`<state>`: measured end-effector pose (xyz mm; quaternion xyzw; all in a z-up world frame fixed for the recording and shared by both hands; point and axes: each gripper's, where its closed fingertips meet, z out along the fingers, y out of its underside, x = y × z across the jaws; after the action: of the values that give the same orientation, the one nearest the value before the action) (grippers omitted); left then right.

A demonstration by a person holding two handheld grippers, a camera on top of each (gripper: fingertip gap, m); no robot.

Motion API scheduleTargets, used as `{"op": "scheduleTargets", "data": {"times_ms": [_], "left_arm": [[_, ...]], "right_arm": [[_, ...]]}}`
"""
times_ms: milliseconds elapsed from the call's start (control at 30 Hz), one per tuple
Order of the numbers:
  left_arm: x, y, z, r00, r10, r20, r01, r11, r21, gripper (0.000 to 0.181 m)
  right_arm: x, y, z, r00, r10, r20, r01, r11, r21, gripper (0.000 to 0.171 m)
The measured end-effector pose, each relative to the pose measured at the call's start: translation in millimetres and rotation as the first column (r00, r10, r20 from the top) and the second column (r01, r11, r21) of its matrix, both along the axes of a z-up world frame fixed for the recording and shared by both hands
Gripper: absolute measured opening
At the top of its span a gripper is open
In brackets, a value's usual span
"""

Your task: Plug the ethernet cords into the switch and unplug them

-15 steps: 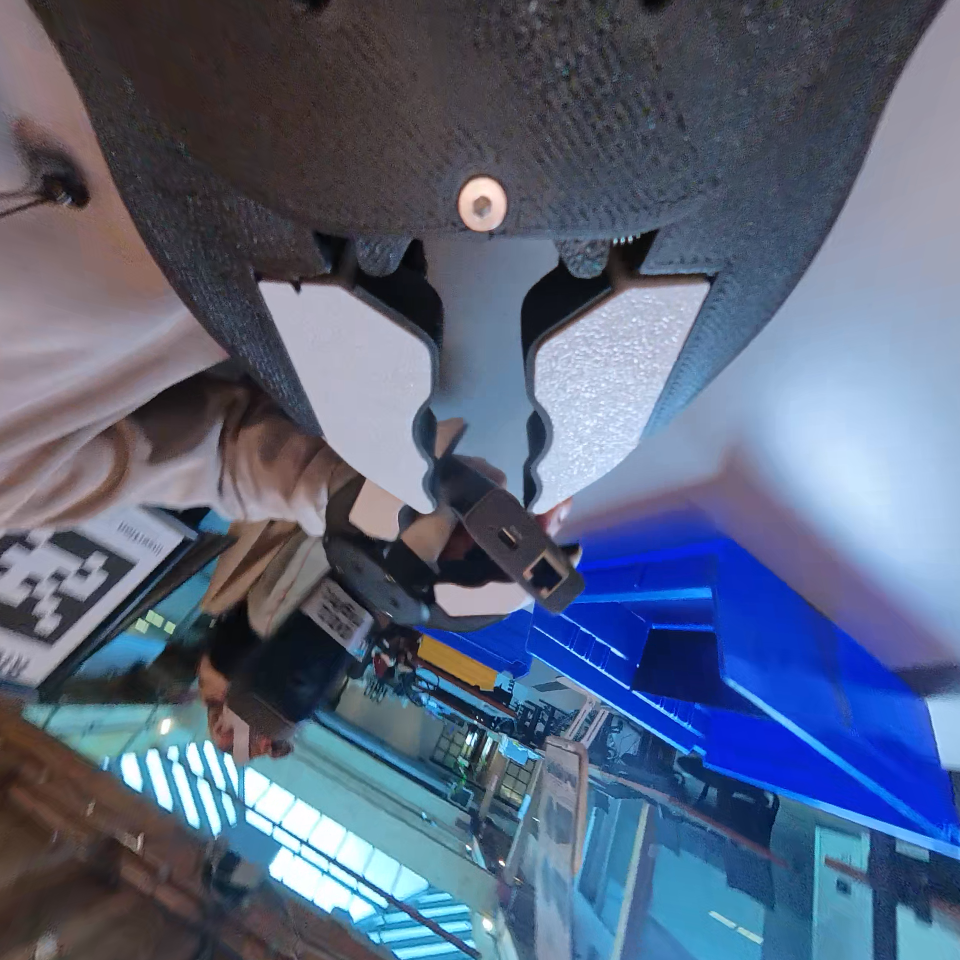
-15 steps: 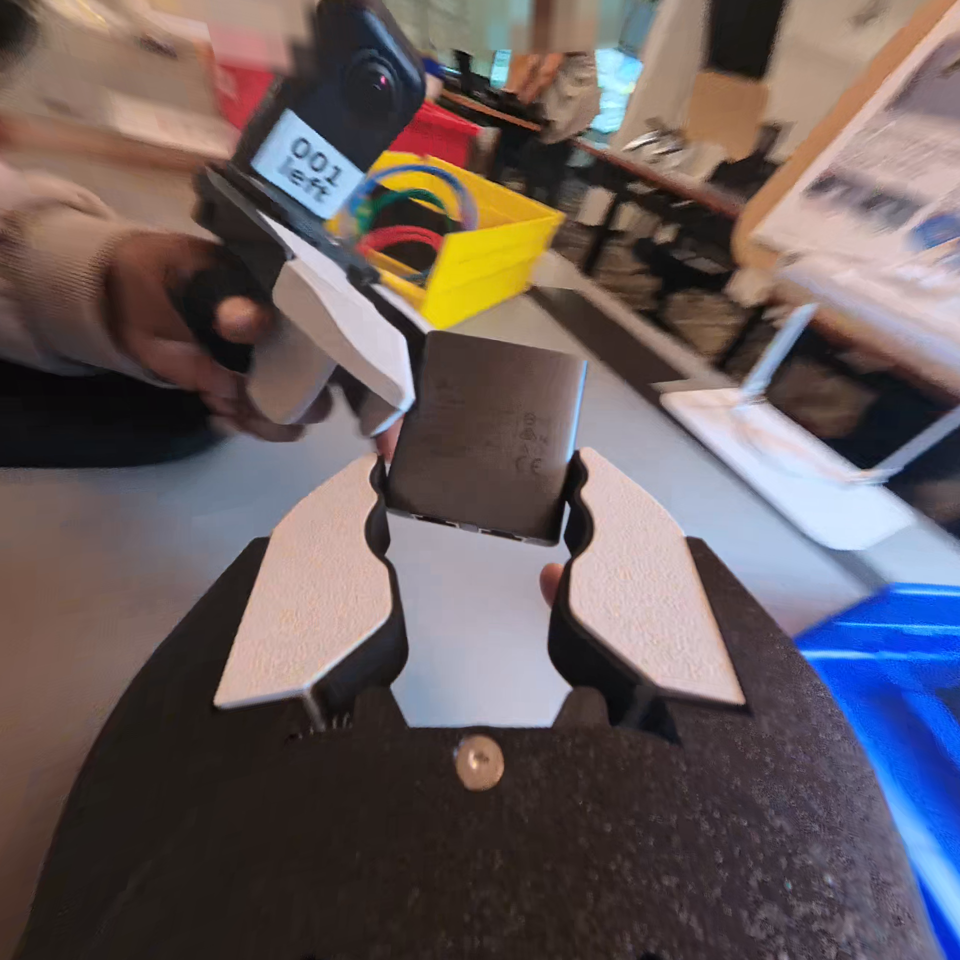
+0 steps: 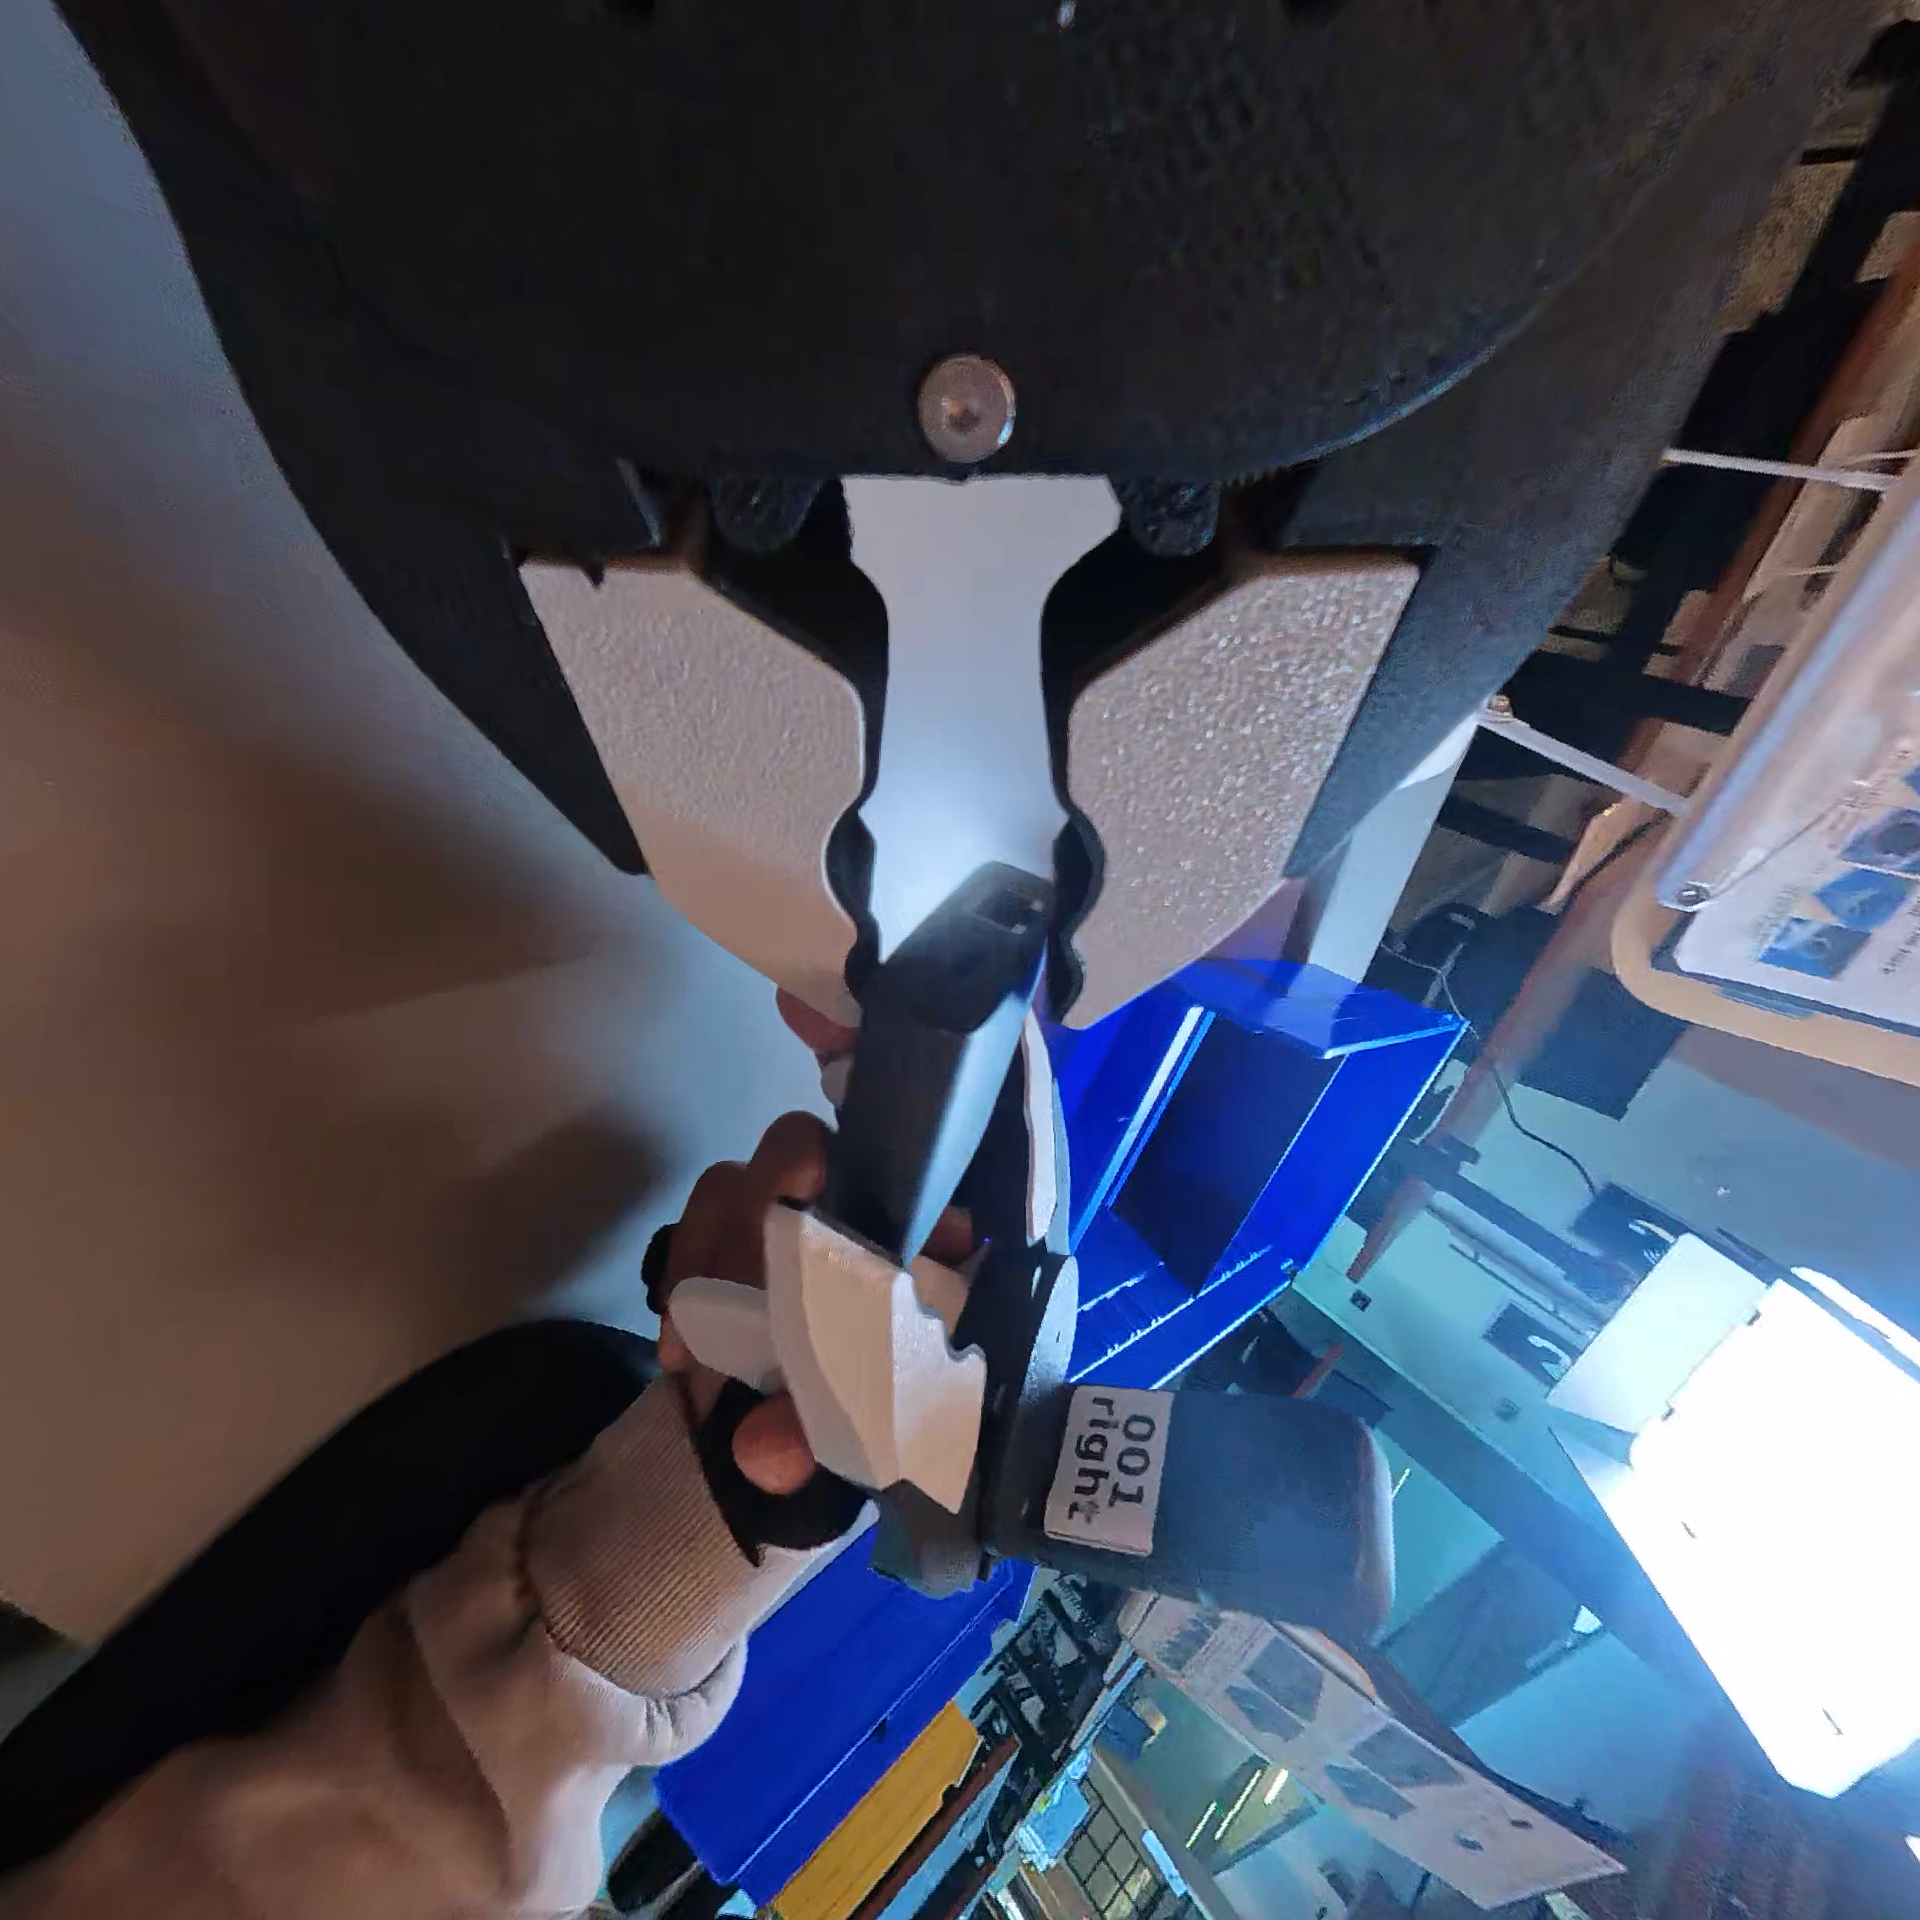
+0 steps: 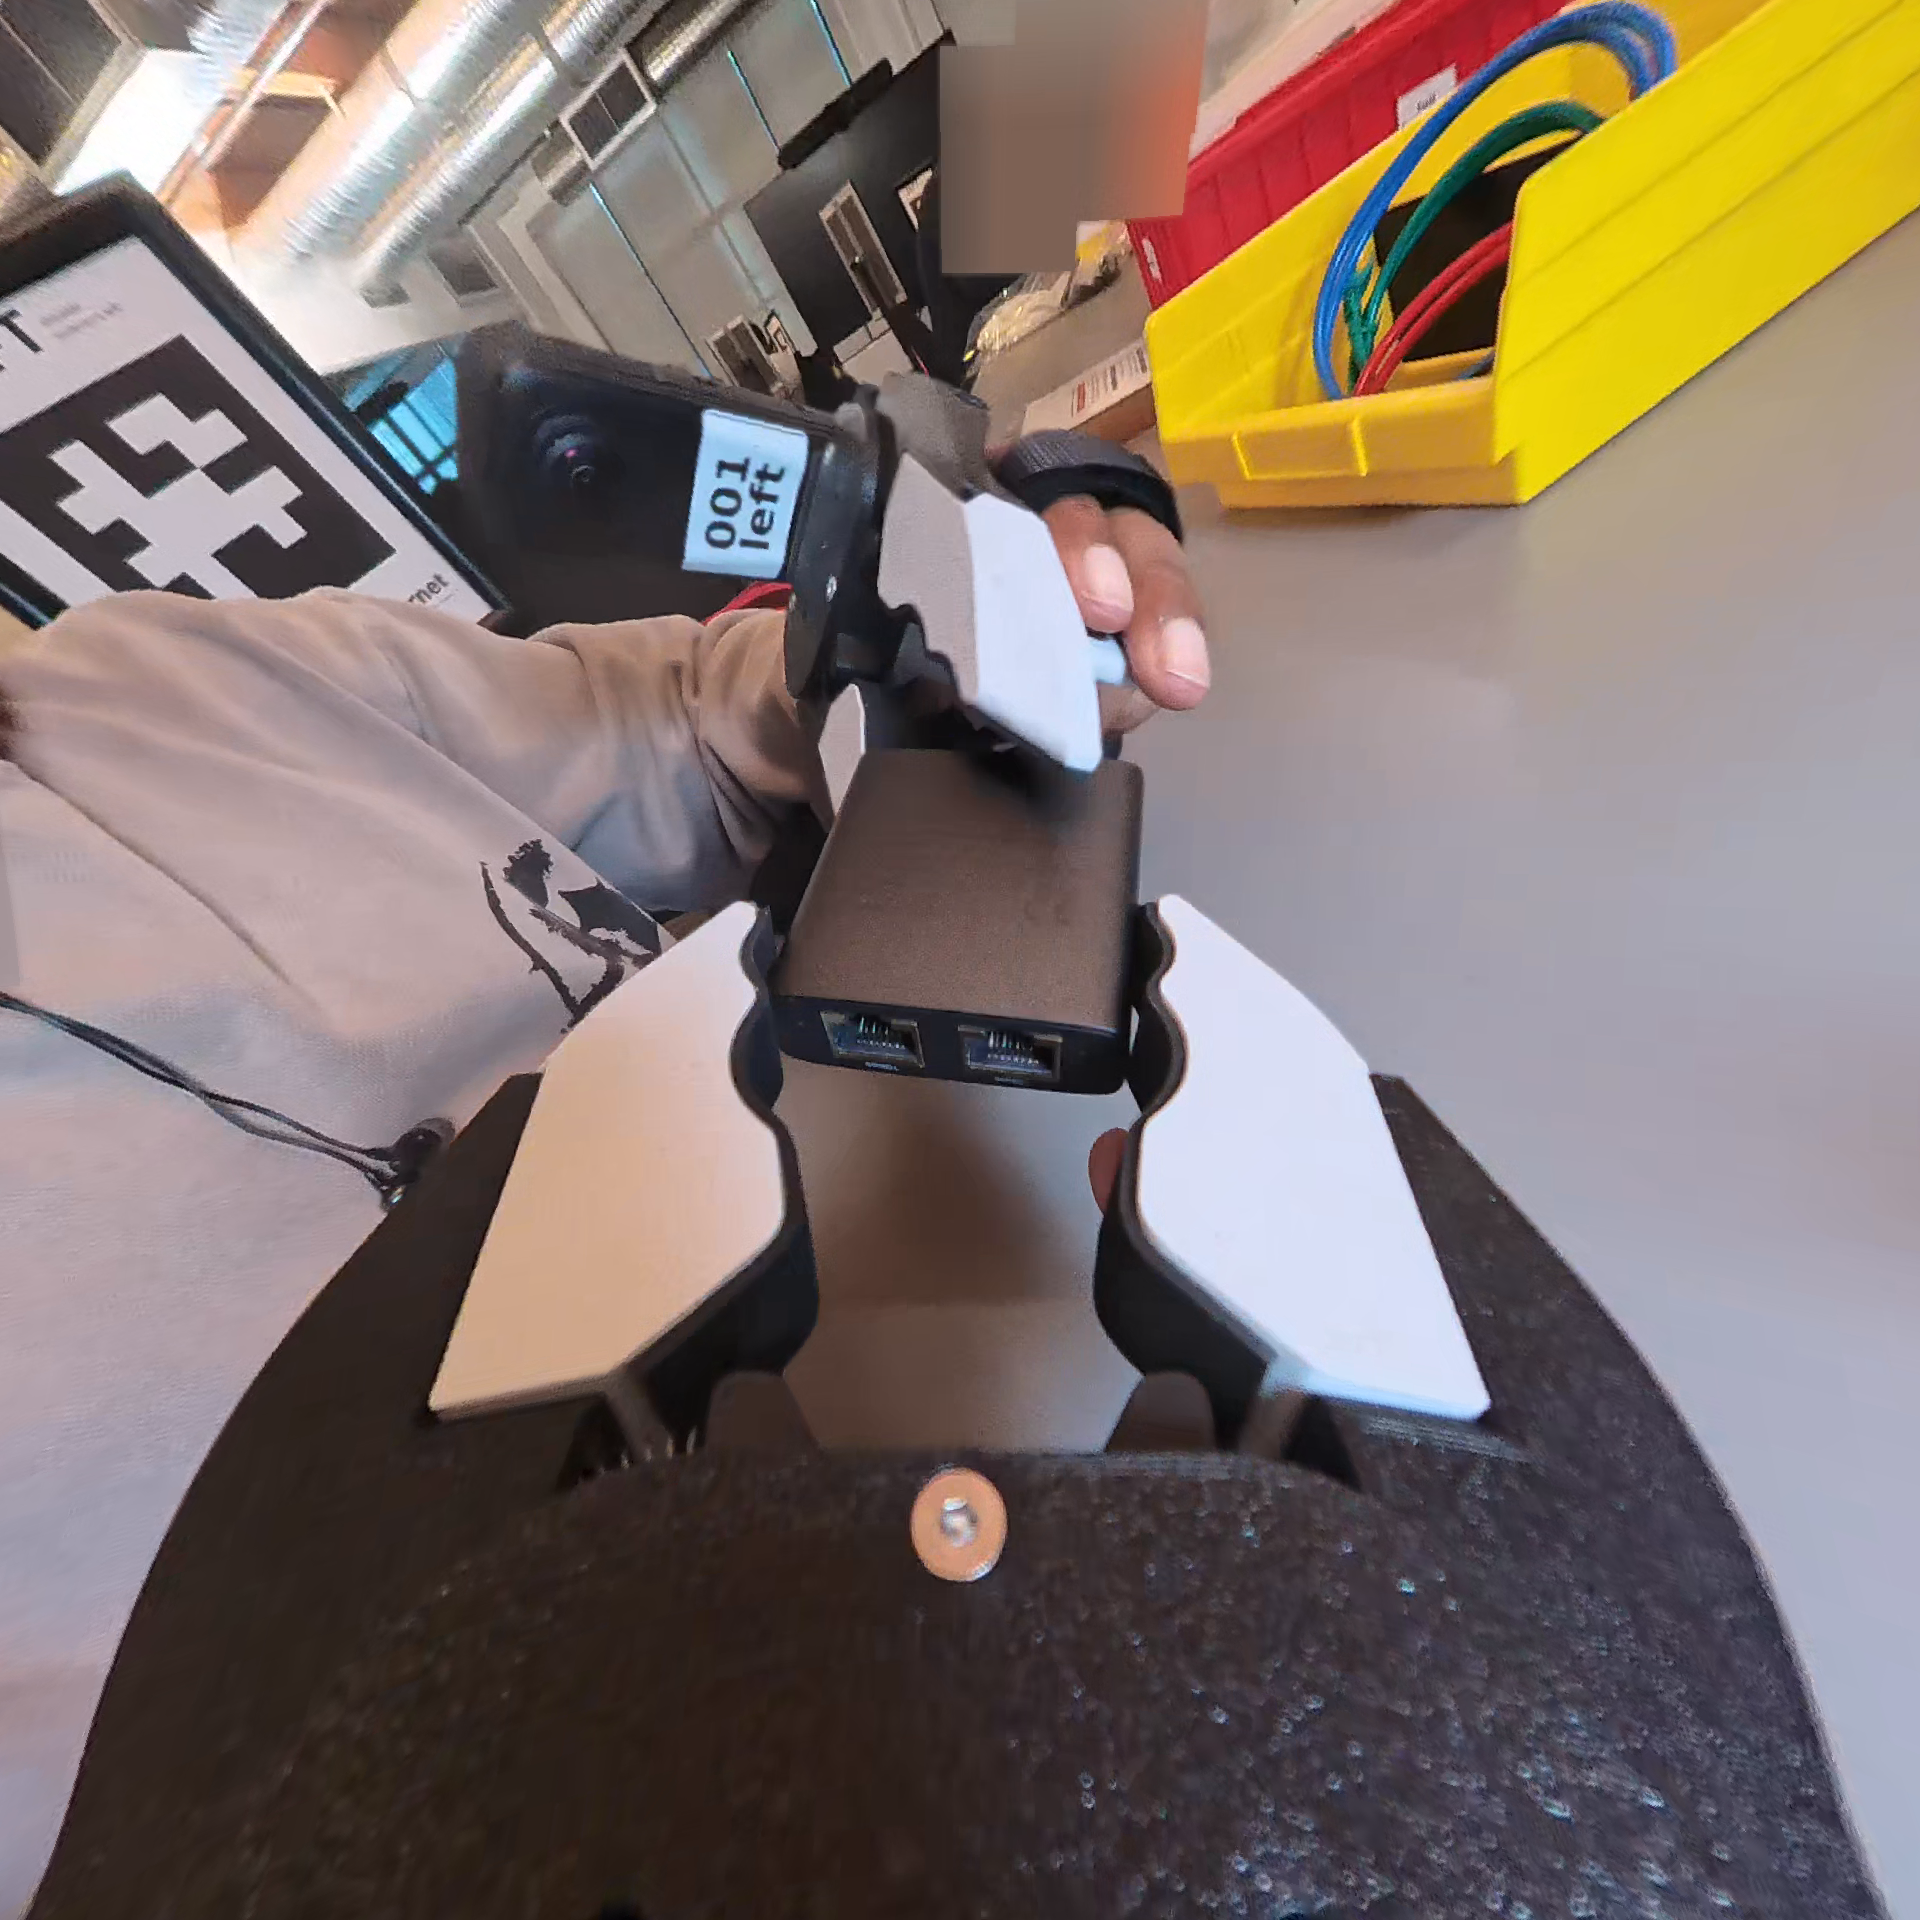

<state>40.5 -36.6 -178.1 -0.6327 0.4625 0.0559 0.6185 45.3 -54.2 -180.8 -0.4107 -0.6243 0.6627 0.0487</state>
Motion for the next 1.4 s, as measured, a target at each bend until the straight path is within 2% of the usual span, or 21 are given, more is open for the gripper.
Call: {"op": "scheduleTargets", "data": {"times_ms": [100, 167, 200, 267, 300, 367, 433, 533, 600, 633, 733, 967, 1167, 1233, 1300, 1400], "left_arm": [[0, -2, 0, 1.0, -0.004, -0.015, 0.003, 1.0, -0.008, 0.029], [-3, -3, 4, 0.998, -0.008, 0.058, 0.011, 0.998, -0.056, 0.025], [-5, -3, 7, 0.993, -0.006, 0.119, 0.017, 0.996, -0.089, 0.021], [-14, -1, 9, 0.978, 0.015, 0.209, 0.019, 0.987, -0.157, 0.021], [-19, -1, 7, 0.973, 0.019, 0.23, 0.024, 0.984, -0.179, 0.021], [-21, -1, 2, 0.964, 0.014, 0.266, 0.045, 0.975, -0.215, 0.021], [-15, -3, -1, 0.956, -0.019, 0.294, 0.092, 0.967, -0.237, 0.021], [2, -13, 2, 0.942, -0.106, 0.319, 0.182, 0.958, -0.221, 0.021], [8, -16, 5, 0.938, -0.133, 0.32, 0.204, 0.959, -0.198, 0.021], [9, -17, 6, 0.938, -0.144, 0.316, 0.211, 0.959, -0.19, 0.021], [8, -18, 6, 0.936, -0.154, 0.317, 0.218, 0.959, -0.179, 0.021], [2, -12, -5, 0.972, -0.108, 0.207, 0.145, 0.975, -0.171, 0.022], [3, -12, -8, 0.972, -0.113, 0.209, 0.151, 0.972, -0.179, 0.022], [1, -11, -6, 0.962, -0.096, 0.258, 0.15, 0.968, -0.199, 0.024], [-6, -12, 12, 0.922, -0.096, 0.374, 0.174, 0.968, -0.181, 0.027], [-48, -8, 52, 0.872, -0.01, 0.489, 0.068, 0.993, -0.101, 0.028]], "right_arm": [[0, -1, 1, 1.0, 0.009, 0.013, -0.008, 1.0, -0.03, 0.065], [-4, 3, 3, 0.999, -0.042, -0.019, 0.042, 0.999, -0.005, 0.064], [-6, 8, 5, 0.994, -0.085, -0.068, 0.088, 0.995, 0.048, 0.058], [-7, 16, 8, 0.97, -0.142, -0.197, 0.184, 0.959, 0.216, 0.065], [-8, 19, 4, 0.958, -0.153, -0.244, 0.23, 0.917, 0.327, 0.066], [-10, 24, -11, 0.94, -0.143, -0.309, 0.299, 0.782, 0.547, 0.066], [-13, 20, -23, 0.929, -0.108, -0.353, 0.33, 0.671, 0.664, 0.062], [-18, 9, -25, 0.914, -0.065, -0.401, 0.35, 0.626, 0.697, 0.045], [-18, 3, -23, 0.902, -0.035, -0.429, 0.357, 0.62, 0.699, 0.028], [-18, 1, -22, 0.899, -0.023, -0.438, 0.357, 0.62, 0.699, 0.025], [-15, -1, -17, 0.89, -0.016, -0.457, 0.37, 0.611, 0.7, 0.023], [-17, 7, -20, 0.893, -0.037, -0.449, 0.39, 0.563, 0.729, 0.021], [-15, 7, -21, 0.888, -0.012, -0.46, 0.398, 0.523, 0.754, 0.021], [-17, 9, -20, 0.884, -0.021, -0.467, 0.414, 0.5, 0.761, 0.021], [-19, 14, -13, 0.871, -0.056, -0.487, 0.451, 0.482, 0.751, 0.021], [-18, 31, -2, 0.852, -0.136, -0.506, 0.503, 0.476, 0.721, 0.021]]}}
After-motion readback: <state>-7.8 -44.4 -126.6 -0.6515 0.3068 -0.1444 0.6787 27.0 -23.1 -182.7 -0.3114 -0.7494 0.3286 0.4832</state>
